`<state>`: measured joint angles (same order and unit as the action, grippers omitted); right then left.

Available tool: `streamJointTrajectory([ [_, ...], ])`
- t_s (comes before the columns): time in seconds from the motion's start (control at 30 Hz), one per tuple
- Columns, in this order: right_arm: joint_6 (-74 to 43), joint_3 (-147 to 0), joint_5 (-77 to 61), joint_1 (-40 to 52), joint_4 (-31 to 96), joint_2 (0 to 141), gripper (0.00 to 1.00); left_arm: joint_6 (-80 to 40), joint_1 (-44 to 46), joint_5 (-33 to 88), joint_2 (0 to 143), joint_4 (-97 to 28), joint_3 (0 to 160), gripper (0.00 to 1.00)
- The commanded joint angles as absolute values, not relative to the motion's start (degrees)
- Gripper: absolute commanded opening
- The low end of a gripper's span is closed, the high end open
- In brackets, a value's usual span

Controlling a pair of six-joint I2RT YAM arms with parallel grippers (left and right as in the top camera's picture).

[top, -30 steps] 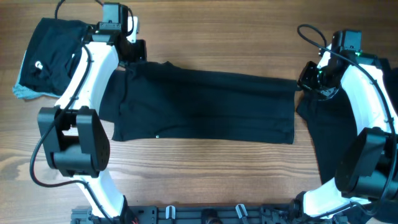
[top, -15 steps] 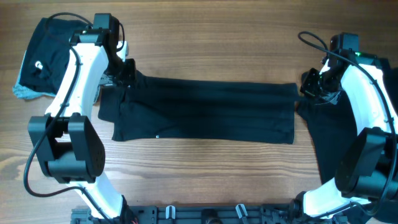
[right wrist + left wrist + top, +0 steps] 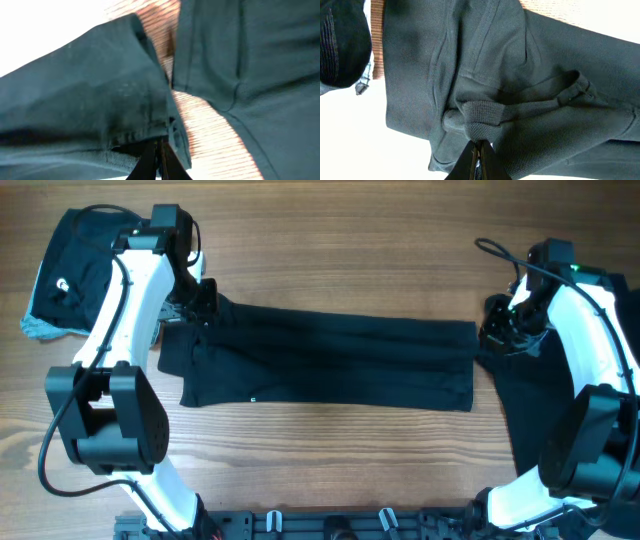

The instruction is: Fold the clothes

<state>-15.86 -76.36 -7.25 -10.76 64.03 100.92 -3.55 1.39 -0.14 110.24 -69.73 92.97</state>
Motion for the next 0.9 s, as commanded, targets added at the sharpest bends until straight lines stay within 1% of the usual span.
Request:
streamJointTrajectory([
  [0.0, -13.74, -73.63, -10.00, -10.72, 63.00, 101.16, 0.05, -4.97, 1.21, -0.93, 108.75, -69.71, 91.70, 0.04],
  [0.07, -13.69, -70.76, -9.96, -10.74, 60.53, 101.16, 0.06, -4.97, 1.21, -0.91, 108.75, -69.49, 90.54, 0.04],
  [0.13, -14.11, -69.84, -9.96, -10.74, 58.15, 101.16, 0.15, -4.97, 1.21, -0.91, 108.75, -69.34, 90.04, 0.04],
  [0.17, -14.46, -69.91, -9.96, -10.74, 57.17, 101.14, 0.18, -4.97, 1.21, -0.73, 108.75, -69.34, 90.04, 0.07],
  [0.2, -15.16, -70.30, -9.96, -10.81, 56.77, 101.12, 0.29, -4.97, 1.21, -0.14, 108.75, -69.47, 90.04, 0.13],
  [0.23, -15.14, -70.72, -9.91, -10.81, 56.27, 101.12, 0.31, -4.97, 1.21, 0.62, 108.75, -69.82, 90.04, 0.19],
  [0.33, -15.18, -71.77, -9.98, -11.03, 55.22, 101.03, 0.38, -4.97, 1.21, 0.60, 108.40, -70.41, 90.06, 0.27],
  [0.37, -15.11, -71.77, -9.96, -11.44, 54.33, 101.03, 0.47, -4.97, 1.21, 0.60, 107.72, -70.74, 90.06, 0.31],
  [0.4, -15.00, -71.77, -9.96, -11.84, 54.15, 101.03, 0.50, -4.97, 1.21, 0.62, 107.24, -70.81, 90.06, 0.32],
  [0.5, -14.92, -71.64, -10.70, -13.93, 54.46, 101.03, 0.57, -5.08, 1.21, 0.60, 105.69, -70.78, 90.06, 0.34],
  [0.57, -12.62, -71.07, -14.87, -16.58, 55.68, 101.06, 0.58, -7.57, 1.21, 1.06, 105.32, -70.76, 90.04, 0.34],
  [0.63, -10.52, -68.36, -18.50, -18.81, 55.37, 101.06, 0.59, -7.84, 1.28, 3.95, 105.45, -69.17, 89.12, 0.33],
  [0.73, -10.48, -62.52, -21.65, -19.31, 51.86, 101.06, 0.65, -8.54, 1.32, 5.52, 105.45, -64.16, 84.68, 0.33],
  [0.8, -10.41, -57.23, -26.00, -19.31, 46.96, 101.06, 0.68, -11.16, 1.32, 4.97, 105.45, -59.68, 79.48, 0.32],
  [0.87, -10.44, -53.49, -29.52, -19.31, 42.59, 101.06, 0.69, -14.11, 1.32, 2.09, 105.47, -55.68, 75.09, 0.28],
])
